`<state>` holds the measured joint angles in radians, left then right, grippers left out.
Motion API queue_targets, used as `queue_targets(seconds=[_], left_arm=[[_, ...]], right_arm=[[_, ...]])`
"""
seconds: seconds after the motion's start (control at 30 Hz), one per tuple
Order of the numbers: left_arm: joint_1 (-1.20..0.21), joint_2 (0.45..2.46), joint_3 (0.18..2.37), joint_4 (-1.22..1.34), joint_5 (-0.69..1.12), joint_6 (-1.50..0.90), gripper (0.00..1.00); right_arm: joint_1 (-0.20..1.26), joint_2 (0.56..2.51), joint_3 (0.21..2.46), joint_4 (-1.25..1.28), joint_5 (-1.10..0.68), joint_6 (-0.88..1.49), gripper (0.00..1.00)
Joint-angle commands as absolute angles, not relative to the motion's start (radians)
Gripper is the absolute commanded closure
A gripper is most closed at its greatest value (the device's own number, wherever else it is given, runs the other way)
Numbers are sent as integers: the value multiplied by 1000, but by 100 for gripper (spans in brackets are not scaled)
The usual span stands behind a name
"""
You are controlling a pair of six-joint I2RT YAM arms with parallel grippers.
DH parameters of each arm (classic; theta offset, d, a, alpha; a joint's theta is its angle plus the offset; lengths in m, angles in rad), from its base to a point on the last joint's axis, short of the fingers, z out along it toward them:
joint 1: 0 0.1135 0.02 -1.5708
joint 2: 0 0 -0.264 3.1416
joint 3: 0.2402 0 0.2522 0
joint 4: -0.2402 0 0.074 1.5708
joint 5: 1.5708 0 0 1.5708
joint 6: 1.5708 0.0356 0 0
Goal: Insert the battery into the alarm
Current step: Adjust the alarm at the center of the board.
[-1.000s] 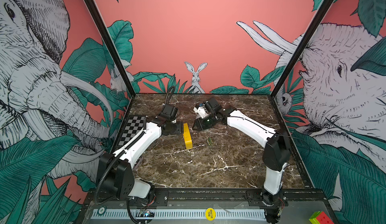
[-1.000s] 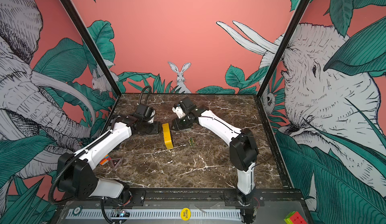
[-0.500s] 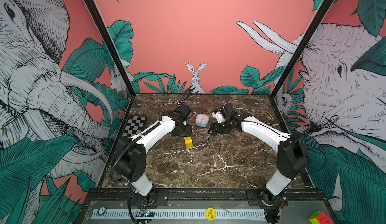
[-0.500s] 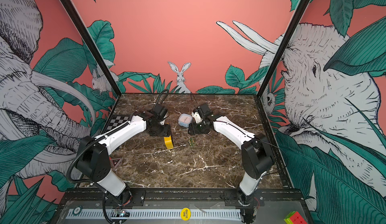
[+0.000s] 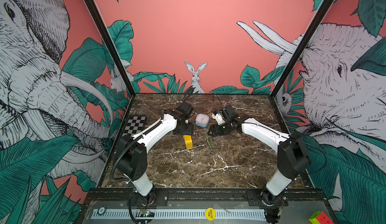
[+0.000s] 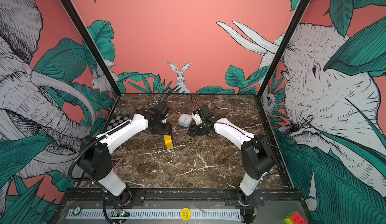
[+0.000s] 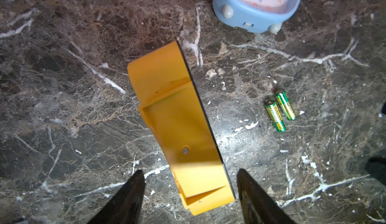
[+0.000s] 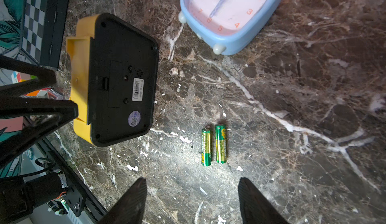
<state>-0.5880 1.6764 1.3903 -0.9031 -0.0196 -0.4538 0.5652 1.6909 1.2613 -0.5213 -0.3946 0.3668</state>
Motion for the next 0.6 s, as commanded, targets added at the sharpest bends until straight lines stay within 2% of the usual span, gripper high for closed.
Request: queue_targets(seconds=[0.0, 0.17, 0.57], left_arm=[[-592, 1714, 1413, -964, -30, -465, 29], [-594, 1727, 1401, -944, -6, -463, 35], [-592, 1686, 1366, -877, 65, -440, 59]], right_arm=[[558, 1679, 1250, -499, -407, 369, 32], [552, 1677, 1235, -500, -411, 368, 32], [546, 1672, 1218, -494, -427, 377, 33]])
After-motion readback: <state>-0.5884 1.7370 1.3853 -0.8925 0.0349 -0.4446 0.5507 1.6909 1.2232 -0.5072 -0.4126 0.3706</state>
